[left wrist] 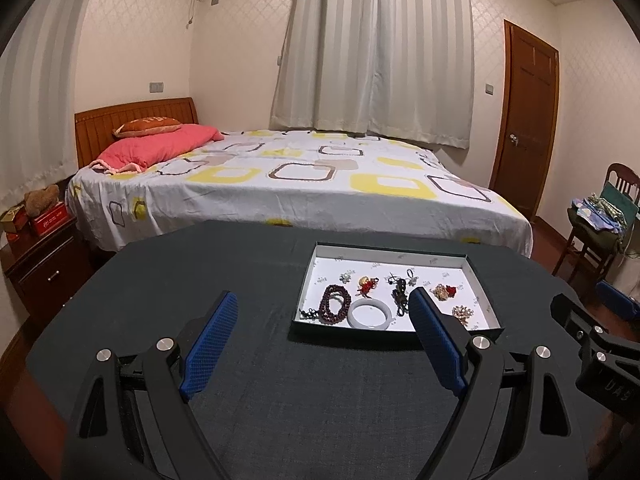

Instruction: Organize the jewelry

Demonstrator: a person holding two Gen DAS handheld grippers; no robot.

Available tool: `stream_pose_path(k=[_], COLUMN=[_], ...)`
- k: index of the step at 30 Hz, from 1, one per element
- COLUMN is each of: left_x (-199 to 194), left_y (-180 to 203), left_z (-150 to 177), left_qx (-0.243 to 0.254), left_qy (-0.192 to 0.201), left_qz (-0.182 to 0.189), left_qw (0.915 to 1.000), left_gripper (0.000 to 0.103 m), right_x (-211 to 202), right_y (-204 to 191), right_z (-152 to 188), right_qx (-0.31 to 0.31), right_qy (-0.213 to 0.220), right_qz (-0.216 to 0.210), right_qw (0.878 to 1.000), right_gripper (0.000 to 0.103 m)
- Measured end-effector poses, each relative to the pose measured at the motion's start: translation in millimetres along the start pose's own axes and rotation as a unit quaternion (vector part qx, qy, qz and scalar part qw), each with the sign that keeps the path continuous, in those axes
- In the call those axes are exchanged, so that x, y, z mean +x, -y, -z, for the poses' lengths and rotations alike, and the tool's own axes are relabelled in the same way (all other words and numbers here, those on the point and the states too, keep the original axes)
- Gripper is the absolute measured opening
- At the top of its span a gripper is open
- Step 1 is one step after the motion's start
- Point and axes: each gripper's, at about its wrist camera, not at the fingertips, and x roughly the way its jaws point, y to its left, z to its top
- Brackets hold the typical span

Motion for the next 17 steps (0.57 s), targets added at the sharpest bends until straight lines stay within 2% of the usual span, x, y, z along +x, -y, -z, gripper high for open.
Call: stream_pose_path(k=[12,17], left_x=[9.3,35.0], left_y=[-3.4,-13.7], left_z=[2.7,7.3], left_qx=[0.005,0.010], left_qy=[-0.007,-0.033], left_qz=[-0.014,-0.024], left_qw=[0.9999,0.9991], left_gripper=[0.085,0.085], right_x=[4.7,11.3], right_y=[-0.1,4.2], right_z=[2.6,2.9], right_qx=[0.000,0.000], right_qy=[-0.003,-0.007], right_qz=[-0.001,0.006], right_qw=[1.000,1.000], right_gripper=[0.090,0.090])
